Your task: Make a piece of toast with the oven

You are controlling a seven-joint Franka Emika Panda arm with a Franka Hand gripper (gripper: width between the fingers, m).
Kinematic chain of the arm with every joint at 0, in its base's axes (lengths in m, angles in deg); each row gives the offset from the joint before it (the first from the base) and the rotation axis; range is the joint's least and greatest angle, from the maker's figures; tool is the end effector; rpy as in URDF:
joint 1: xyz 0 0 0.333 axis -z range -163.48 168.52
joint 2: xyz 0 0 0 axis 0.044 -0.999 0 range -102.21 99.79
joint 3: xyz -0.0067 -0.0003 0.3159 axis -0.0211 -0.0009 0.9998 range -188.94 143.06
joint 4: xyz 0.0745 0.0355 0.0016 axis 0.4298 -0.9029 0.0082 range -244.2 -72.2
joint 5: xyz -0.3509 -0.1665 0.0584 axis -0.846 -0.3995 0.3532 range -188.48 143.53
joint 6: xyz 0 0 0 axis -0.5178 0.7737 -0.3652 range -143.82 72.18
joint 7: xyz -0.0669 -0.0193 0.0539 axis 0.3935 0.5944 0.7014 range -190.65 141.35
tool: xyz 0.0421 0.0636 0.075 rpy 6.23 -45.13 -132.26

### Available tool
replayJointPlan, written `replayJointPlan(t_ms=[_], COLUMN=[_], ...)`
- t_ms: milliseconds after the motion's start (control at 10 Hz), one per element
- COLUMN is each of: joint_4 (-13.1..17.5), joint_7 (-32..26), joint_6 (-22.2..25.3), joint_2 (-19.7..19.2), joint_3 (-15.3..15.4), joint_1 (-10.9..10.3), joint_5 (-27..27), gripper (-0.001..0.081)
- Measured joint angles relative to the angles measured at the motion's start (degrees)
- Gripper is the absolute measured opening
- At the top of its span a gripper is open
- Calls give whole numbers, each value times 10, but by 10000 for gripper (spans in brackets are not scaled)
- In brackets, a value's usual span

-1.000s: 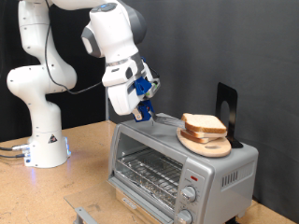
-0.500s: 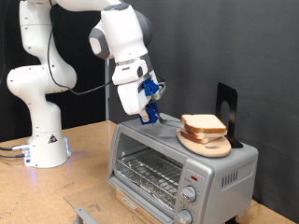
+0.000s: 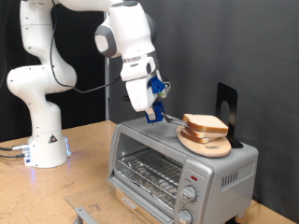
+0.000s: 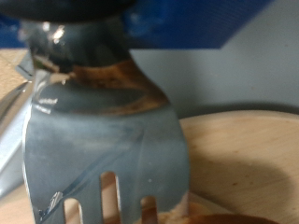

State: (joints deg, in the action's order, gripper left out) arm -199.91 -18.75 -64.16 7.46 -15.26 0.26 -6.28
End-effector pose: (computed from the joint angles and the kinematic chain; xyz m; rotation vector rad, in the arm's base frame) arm 0.5016 0.0928 0.4315 -2.8987 0.1583 -0.2691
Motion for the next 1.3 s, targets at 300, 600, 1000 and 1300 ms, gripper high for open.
replayJointPlan(t_ms=[300, 600, 1000, 1300], joint_4=[18, 38, 55, 39], joint_7=[0, 10, 13, -20], joint_6=[12, 11, -8, -63], joint_2=[-18, -39, -62, -62], joint_3=[11, 21, 26, 29], joint_1=[-2, -2, -2, -2], joint_5=[8, 9, 22, 64], gripper=[391, 391, 391, 391])
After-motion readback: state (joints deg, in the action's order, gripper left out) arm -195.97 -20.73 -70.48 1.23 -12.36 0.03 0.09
